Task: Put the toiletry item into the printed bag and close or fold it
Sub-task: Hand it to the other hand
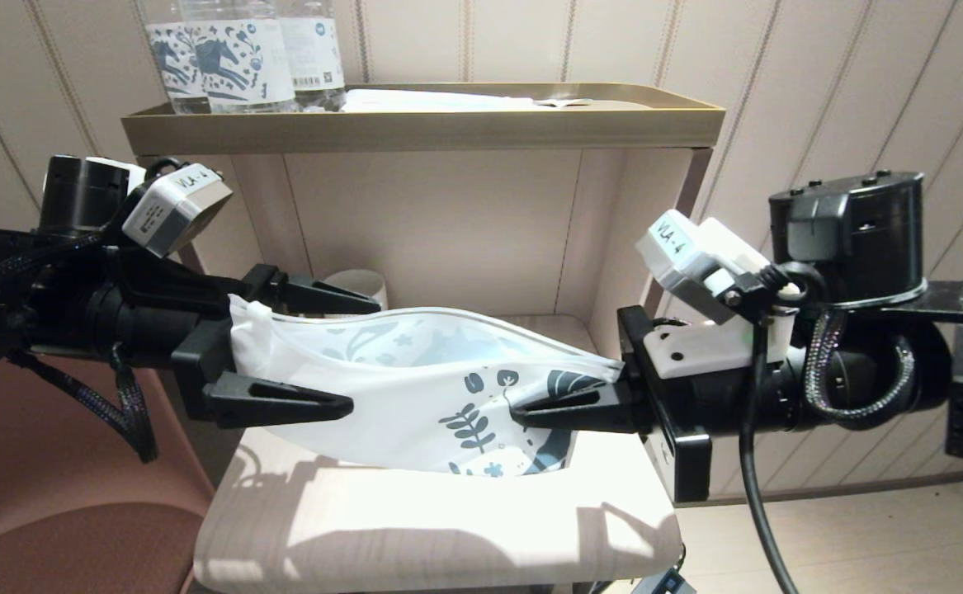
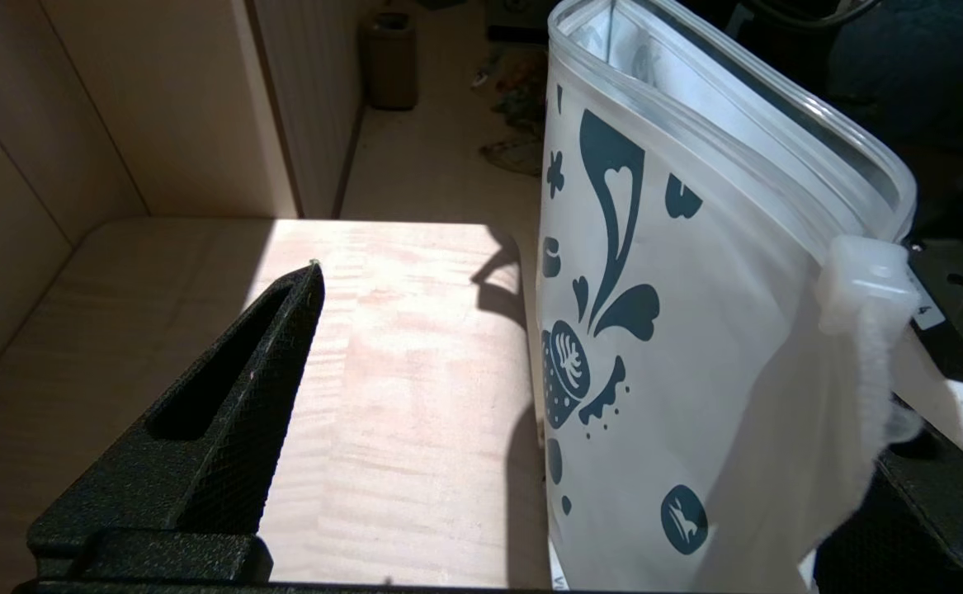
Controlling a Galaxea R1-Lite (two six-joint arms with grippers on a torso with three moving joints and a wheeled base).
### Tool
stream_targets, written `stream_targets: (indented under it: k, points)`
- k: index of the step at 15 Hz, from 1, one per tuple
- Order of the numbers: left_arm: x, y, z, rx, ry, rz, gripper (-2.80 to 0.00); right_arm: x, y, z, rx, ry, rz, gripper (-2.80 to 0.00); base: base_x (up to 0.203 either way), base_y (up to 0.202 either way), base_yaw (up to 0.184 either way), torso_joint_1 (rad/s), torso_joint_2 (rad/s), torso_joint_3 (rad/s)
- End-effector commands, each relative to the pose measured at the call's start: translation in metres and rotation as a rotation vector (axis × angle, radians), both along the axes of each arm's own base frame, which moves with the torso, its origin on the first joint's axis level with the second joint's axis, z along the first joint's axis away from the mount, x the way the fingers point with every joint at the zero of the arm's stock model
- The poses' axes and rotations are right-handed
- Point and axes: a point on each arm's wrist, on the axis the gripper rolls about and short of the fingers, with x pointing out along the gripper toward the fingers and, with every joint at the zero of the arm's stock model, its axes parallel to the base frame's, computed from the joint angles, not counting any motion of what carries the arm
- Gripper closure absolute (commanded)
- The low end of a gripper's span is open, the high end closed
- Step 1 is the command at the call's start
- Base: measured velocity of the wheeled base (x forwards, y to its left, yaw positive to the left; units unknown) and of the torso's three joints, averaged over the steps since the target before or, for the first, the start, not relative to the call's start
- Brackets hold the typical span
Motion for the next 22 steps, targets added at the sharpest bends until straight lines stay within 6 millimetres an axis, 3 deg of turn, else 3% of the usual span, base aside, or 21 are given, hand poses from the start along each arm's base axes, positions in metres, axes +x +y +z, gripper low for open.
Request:
stream_targets:
  k: [1, 12, 22]
  points:
    - [0.001, -0.001, 0.000, -0.003, -0.004, -0.009, -2.80, 0.003, 0.001, -0.005, -0.009, 0.011, 0.003, 0.00, 0.000, 0.000, 0.000, 0.000, 0.00, 0.000]
    - [0.002, -0.001, -0.004, 0.012, 0.000, 0.010, -2.80, 0.008, -0.001, -0.007, -0.012, 0.013, -0.007, 0.00, 0.000, 0.000, 0.000, 0.000, 0.00, 0.000]
    - [0.000, 0.000, 0.017, 0.060, -0.038, 0.079, -2.80, 0.008, -0.001, -0.008, -0.013, 0.011, -0.008, 0.00, 0.000, 0.000, 0.000, 0.000, 0.00, 0.000]
